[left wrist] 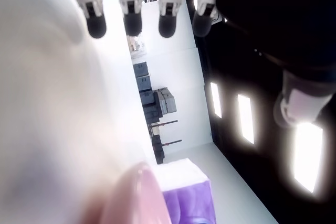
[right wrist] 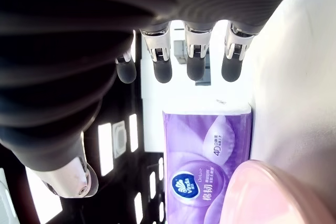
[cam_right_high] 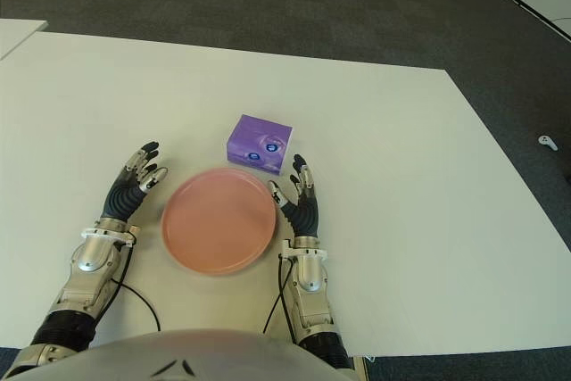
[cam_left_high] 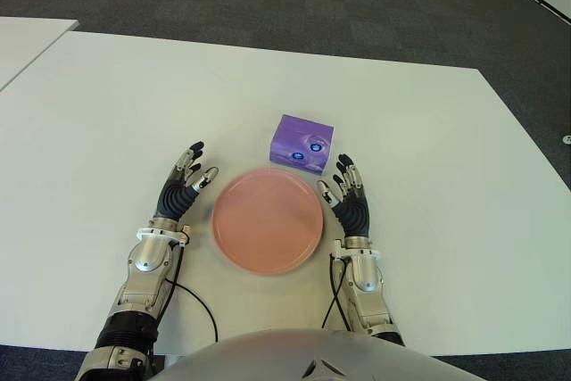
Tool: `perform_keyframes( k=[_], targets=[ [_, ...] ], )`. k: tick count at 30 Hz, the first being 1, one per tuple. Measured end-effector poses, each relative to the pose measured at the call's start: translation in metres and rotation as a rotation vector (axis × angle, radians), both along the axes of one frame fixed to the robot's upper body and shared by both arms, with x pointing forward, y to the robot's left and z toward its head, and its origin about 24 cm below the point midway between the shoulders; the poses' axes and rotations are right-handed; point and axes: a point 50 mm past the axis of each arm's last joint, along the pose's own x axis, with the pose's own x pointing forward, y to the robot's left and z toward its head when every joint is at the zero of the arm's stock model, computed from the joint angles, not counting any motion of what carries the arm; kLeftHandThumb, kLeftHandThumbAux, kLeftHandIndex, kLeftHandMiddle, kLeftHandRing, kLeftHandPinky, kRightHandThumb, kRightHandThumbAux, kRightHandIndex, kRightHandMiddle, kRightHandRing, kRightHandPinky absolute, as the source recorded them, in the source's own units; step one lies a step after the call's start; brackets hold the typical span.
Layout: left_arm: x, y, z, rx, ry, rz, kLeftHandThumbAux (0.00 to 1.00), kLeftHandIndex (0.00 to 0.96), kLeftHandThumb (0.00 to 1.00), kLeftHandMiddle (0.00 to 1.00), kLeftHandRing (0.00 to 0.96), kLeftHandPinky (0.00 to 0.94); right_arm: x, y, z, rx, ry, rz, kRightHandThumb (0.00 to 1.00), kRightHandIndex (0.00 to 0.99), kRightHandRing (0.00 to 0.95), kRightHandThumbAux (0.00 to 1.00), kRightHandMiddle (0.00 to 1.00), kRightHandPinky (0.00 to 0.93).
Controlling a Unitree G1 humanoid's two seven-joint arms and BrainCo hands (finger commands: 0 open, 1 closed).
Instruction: Put the tissue paper into the plate.
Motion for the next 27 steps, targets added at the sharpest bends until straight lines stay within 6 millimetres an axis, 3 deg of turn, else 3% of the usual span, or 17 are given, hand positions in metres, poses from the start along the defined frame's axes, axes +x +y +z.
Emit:
perform_keyframes(
  k=[12,18,27],
  targets=[
    [0.002,-0.002,0.001,-0.001,-0.006,0.0,0.448,0.0,0.0,0.0,0.0,0.0,0.0,0.0,0.0,0.0,0.0,0.004,0.0,0.0,0.0,0.674,0.0,0.0],
    [0.004,-0.002,0.003,-0.003,-0.017,0.001,0.452,0.0,0.0,0.0,0.0,0.0,0.002,-0.003,0.002,-0.011,0.031,-0.027,0.049,0.0,0.0,0.683,0.0,0.0],
    [0.01,-0.004,0.004,-0.005,-0.026,0.008,0.449,0.0,0.0,0.0,0.0,0.0,0.002,-0.03,0.013,-0.173,0.096,-0.359,0.122,0.0,0.0,0.702,0.0,0.008]
  ],
)
